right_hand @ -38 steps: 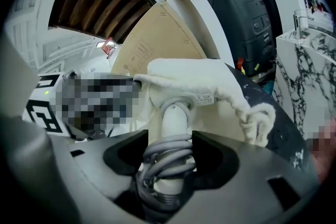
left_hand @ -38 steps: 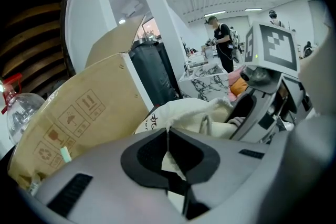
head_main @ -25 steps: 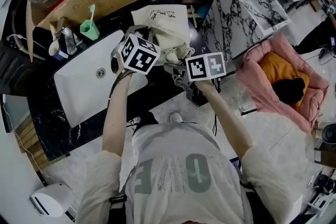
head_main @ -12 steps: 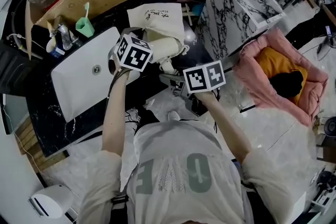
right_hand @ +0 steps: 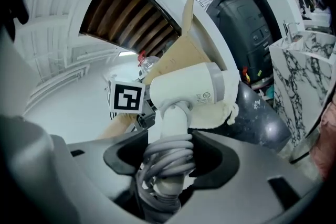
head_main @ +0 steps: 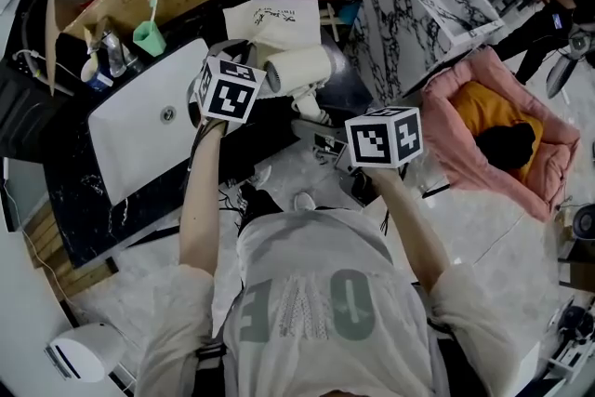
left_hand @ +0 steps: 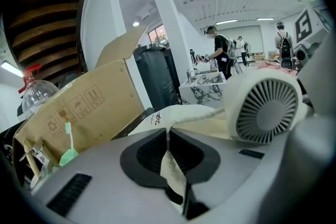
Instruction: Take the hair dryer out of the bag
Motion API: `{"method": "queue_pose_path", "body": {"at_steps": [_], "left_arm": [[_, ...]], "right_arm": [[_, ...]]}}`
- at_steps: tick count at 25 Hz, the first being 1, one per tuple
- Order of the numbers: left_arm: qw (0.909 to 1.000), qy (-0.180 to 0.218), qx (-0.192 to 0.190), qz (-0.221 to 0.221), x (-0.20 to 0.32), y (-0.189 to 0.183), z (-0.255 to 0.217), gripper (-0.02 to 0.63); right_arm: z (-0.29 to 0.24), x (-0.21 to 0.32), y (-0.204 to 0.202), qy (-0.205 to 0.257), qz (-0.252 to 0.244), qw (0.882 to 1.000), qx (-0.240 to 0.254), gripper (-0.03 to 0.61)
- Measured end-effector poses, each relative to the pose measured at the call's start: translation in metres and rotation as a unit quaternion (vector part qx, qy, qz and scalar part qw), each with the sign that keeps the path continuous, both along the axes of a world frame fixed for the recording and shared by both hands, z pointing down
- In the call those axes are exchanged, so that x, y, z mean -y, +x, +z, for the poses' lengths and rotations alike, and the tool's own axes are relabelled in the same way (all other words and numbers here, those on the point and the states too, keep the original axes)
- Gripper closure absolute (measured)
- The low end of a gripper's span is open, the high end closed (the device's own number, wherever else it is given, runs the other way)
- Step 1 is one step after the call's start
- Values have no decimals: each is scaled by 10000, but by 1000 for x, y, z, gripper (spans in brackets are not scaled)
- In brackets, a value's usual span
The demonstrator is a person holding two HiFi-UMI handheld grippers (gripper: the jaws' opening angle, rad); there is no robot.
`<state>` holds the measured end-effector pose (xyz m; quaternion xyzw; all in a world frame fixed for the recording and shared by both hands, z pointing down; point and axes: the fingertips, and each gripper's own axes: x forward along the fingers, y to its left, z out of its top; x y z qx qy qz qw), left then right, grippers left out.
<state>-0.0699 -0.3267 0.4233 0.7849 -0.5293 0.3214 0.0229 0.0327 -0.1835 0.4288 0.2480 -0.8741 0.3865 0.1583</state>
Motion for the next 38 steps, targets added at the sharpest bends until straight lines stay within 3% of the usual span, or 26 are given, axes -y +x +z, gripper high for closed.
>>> {"method": "queue_pose_path", "body": {"at_steps": [6, 13, 18, 22, 26, 30, 35, 38], "left_arm": [[9992, 384, 24, -98, -9, 3, -40, 575], [9981, 573, -210, 68, -23, 10, -73, 573], [9985, 393, -292, 227, -34, 18, -61, 459], [9986, 263, -264, 378, -51, 27, -39, 445], [9975, 149, -525, 448, -69, 37, -25, 432], [9926, 138, -1068, 562, -79, 49, -35, 403], [9856, 852, -1457, 59, -73, 32, -85, 405], [9646, 1653, -1951, -651, -74, 6, -125, 425]], "right_arm": [[-51, 37, 19, 1094, 527, 9926, -101, 301], [-93, 69, 32, 1836, 915, 9787, -18, 301], [-107, 81, 40, 1973, 1032, 9748, 110, 301], [-110, 83, 45, 1988, 1084, 9739, 183, 301], [-108, 82, 49, 1999, 1100, 9735, 187, 301], [-108, 81, 52, 2052, 1120, 9722, 169, 301], [-116, 79, 53, 2249, 1175, 9669, 282, 301], [-122, 78, 53, 2470, 1236, 9606, 322, 301]]}}
